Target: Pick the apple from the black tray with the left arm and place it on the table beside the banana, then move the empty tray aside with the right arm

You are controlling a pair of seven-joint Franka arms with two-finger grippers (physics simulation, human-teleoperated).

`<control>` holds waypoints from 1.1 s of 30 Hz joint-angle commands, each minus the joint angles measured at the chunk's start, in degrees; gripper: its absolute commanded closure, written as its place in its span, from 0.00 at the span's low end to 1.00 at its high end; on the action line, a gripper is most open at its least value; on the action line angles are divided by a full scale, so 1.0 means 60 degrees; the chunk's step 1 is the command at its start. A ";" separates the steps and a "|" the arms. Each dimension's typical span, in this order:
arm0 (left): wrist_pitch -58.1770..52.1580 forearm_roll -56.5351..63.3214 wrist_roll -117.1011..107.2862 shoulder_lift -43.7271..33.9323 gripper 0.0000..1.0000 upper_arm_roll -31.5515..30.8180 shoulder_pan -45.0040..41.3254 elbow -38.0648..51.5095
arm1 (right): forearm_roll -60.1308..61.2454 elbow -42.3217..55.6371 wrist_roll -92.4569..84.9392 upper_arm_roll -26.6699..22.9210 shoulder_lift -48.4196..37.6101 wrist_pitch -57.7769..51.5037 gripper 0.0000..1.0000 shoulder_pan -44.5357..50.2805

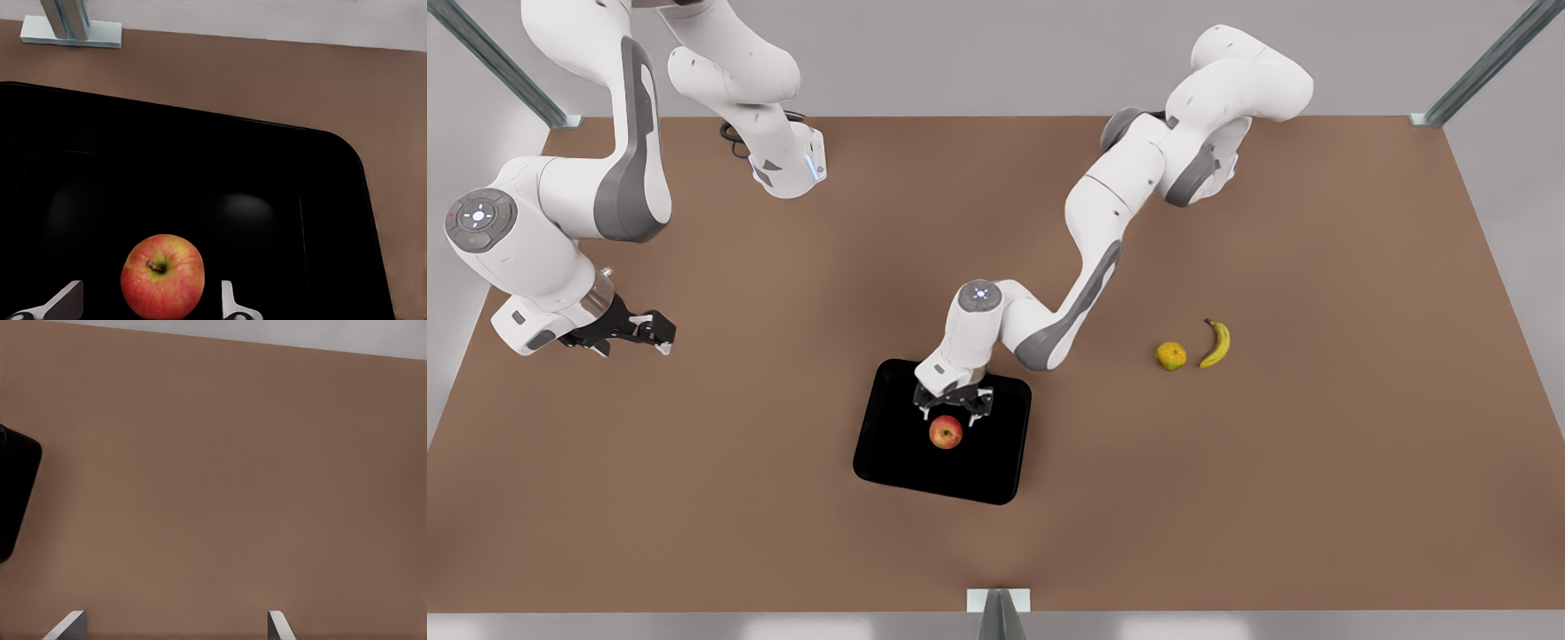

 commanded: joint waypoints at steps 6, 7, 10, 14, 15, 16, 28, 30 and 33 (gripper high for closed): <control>0.1601 0.0025 -0.2918 0.0332 0.00 0.0429 -0.0032 0.0025 | 0.0009 0.0005 -0.0033 0.0000 -0.0009 -0.0004 0.00 0.0002; 0.1601 0.0039 -0.2932 0.0420 0.00 0.0429 -0.0047 0.0025 | 0.0009 0.0005 -0.0033 0.0000 -0.0009 -0.0004 0.00 0.0002; 0.1601 0.0039 -0.2918 0.0537 0.00 0.0429 -0.0105 0.0025 | -0.0006 0.0005 -0.0033 0.0000 -0.0009 -0.0004 0.00 0.0002; 0.1747 0.0054 -0.2786 0.0742 0.00 0.0458 -0.0134 0.0025 | -0.0006 0.0005 -0.0033 0.0000 -0.0009 -0.0004 0.00 0.0002; 0.1762 0.0039 -0.2801 0.0771 0.00 0.0663 -0.0134 0.0025 | -0.0006 0.0005 -0.0033 0.0000 -0.0009 -0.0004 0.00 0.0002; 0.1762 0.0039 -0.2801 0.0786 0.00 0.0678 -0.0134 0.0025 | -0.0006 0.0005 -0.0033 0.0000 -0.0009 -0.0004 0.00 0.0002; 0.2187 0.0054 -0.2932 0.1255 0.00 0.0941 -0.0340 0.0011 | -0.0006 0.0005 -0.0033 0.0000 -0.0009 -0.0004 0.00 0.0002; 0.2333 0.0054 -0.2932 0.1313 0.00 0.0927 -0.0354 0.0011 | -0.0006 0.0005 -0.0033 0.0000 -0.0009 -0.0004 0.00 0.0002; 0.2362 0.0040 -0.2932 0.1313 0.00 0.0941 -0.0354 0.0025 | -0.0006 0.0005 -0.0033 0.0000 -0.0009 -0.0004 0.00 -0.0012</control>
